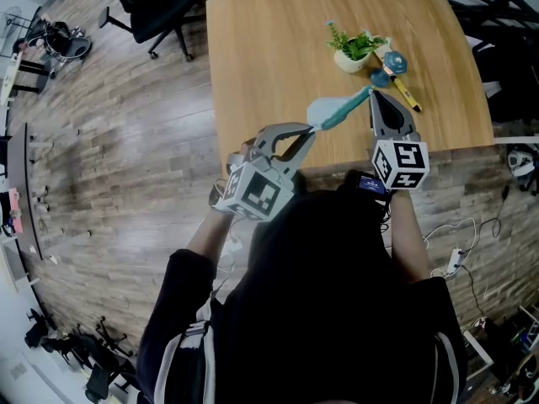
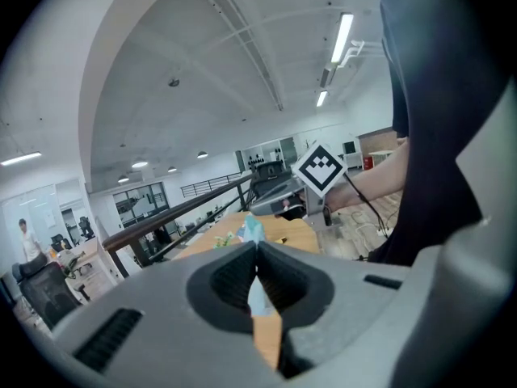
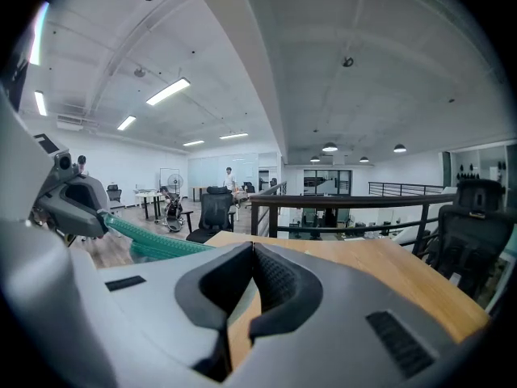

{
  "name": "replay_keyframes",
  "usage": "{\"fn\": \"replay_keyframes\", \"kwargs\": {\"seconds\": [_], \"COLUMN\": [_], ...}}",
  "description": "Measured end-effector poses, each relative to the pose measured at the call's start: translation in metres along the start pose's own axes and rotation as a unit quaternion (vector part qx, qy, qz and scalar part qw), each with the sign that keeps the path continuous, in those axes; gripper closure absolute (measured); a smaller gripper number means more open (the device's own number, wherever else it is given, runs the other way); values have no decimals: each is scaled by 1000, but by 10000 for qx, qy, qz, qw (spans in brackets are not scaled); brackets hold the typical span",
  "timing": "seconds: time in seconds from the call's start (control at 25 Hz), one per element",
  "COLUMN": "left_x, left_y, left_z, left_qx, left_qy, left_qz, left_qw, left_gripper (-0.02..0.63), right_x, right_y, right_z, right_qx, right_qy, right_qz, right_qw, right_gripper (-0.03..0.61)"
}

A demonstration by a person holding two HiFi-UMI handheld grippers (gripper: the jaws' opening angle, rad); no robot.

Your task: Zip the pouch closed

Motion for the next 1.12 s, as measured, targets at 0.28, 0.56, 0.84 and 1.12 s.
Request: {"fn": "replay_keyframes", "kwargs": {"seconds": [0.28,0.56,0.84,1.12], "left_x": [-8,-8,-7,-3], "left_y": [-1,-3,-5,-5], "left_z": [2,8,10,11], "left_qx": [-60,-114,-182,-262], "left_qy": [106,77,61,30], "left_qz": [69,59,150,287], "left_qw": [9999,9999,9997,9992], "left_gripper": [609,611,612,612], "right_x": [-7,-10,-9,-7], "right_y": [2,4,0,0], "right_z": [7,11,13,12], "right_qx": [-32,6,-34,-17], "right_qy": [56,112,74,32], "right_qz": [-185,-241,-170,-116], "right_qw": [9998,9996,9998,9999], "right_gripper": [563,561,561,561]}}
Point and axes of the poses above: the fingertips, and each gripper's own axes: z backward along the fingers, x to its left, y out of its underside, the point moved 6 cm from there along z, backward along the fingers, and after that the axes turned 1 degree about x, right-handed, at the moved point
